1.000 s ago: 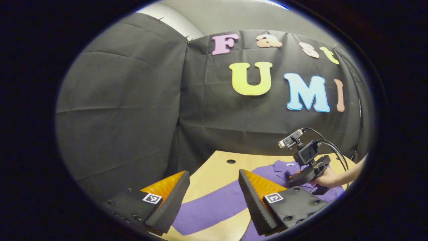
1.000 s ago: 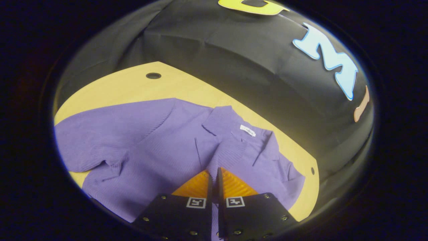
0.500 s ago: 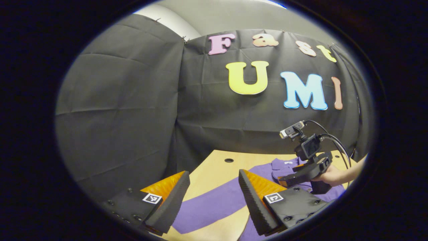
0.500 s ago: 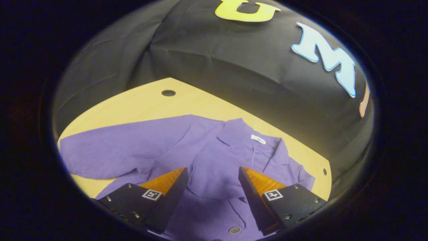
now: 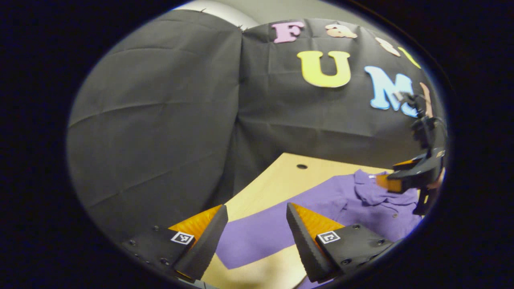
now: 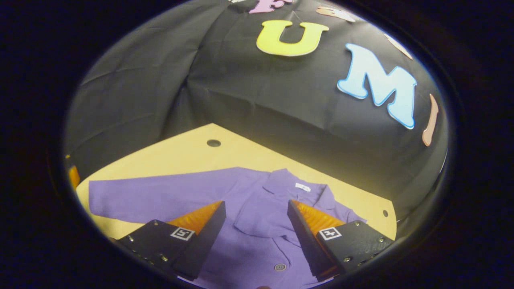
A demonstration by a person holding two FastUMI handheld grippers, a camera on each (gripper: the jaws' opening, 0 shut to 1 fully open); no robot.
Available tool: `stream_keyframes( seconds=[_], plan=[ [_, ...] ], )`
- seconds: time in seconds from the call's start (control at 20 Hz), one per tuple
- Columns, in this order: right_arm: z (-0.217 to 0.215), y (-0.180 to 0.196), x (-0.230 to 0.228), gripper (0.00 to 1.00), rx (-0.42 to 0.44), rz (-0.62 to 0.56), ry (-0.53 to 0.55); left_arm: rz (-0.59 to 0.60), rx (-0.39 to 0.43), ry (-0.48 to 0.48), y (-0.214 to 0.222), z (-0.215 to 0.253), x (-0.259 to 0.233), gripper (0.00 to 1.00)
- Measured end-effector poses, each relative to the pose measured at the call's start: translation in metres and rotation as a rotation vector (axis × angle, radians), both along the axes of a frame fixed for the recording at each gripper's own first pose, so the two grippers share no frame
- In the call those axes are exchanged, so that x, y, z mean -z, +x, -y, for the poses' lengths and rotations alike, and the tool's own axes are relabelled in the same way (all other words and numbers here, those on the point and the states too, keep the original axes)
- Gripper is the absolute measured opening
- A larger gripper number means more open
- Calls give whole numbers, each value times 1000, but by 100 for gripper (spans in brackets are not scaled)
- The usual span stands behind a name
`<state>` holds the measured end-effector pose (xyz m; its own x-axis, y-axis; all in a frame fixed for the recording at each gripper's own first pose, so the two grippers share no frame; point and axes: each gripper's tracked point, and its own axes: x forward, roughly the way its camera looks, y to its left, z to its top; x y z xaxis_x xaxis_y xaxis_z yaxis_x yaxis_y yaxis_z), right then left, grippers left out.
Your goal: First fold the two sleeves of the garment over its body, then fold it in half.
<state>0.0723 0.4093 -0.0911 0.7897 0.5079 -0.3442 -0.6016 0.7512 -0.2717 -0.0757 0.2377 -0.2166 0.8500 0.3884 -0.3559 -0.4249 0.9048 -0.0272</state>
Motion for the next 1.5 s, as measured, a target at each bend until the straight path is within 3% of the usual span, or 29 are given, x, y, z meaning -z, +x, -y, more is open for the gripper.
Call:
stream_keyframes(
  seconds=[0.2, 0.4, 0.75, 1.1, 1.15, 1.4, 1.5],
  plan=[
    [8, -24, -37, 96, -6, 40, 84, -145, -122, -36, -11, -38, 53, 93],
    [19, -40, -60, 96, 14, 36, 161, -221, -171, -82, -16, -50, 82, 94],
    [46, -59, -79, 96, 54, -5, 236, -303, -191, -150, -21, -59, 127, 94],
    [70, -69, -79, 96, 105, -45, 243, -284, -149, -120, -7, -55, 131, 93],
    [73, -69, -78, 96, 109, -53, 242, -276, -135, -107, -6, -54, 132, 89],
    [96, -66, -70, 96, 133, -78, 238, -276, -83, -99, 7, -41, 131, 27],
    [108, -63, -67, 96, 149, -86, 243, -281, -73, -88, 8, -41, 131, 19]
  ],
)
